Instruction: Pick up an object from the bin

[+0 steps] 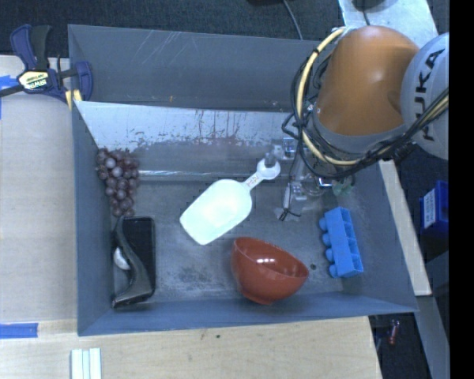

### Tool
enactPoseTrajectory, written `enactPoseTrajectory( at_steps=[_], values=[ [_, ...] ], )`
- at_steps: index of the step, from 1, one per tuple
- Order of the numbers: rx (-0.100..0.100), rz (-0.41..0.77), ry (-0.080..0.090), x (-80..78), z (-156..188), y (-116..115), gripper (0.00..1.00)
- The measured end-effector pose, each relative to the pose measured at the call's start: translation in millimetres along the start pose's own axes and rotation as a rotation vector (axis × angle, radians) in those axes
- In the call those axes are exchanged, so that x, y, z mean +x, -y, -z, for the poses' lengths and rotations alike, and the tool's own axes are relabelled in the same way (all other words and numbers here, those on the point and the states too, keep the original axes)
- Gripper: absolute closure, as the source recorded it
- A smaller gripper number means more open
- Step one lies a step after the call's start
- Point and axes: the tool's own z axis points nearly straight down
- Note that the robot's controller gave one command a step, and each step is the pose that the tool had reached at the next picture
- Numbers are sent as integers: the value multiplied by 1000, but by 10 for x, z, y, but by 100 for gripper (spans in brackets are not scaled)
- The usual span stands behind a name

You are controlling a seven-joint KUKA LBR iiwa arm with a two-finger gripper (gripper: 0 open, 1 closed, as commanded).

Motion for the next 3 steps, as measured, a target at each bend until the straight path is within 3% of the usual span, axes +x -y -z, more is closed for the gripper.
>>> enactPoseTrajectory(
  at_steps=[1, 2, 3],
  values=[
    [0, -45, -2, -219, -607, -17, 0],
    [0, 108, 10, -258, -945, -234, 0],
    [0, -86, 1, -99, -1220, -1, 0]
  ],
)
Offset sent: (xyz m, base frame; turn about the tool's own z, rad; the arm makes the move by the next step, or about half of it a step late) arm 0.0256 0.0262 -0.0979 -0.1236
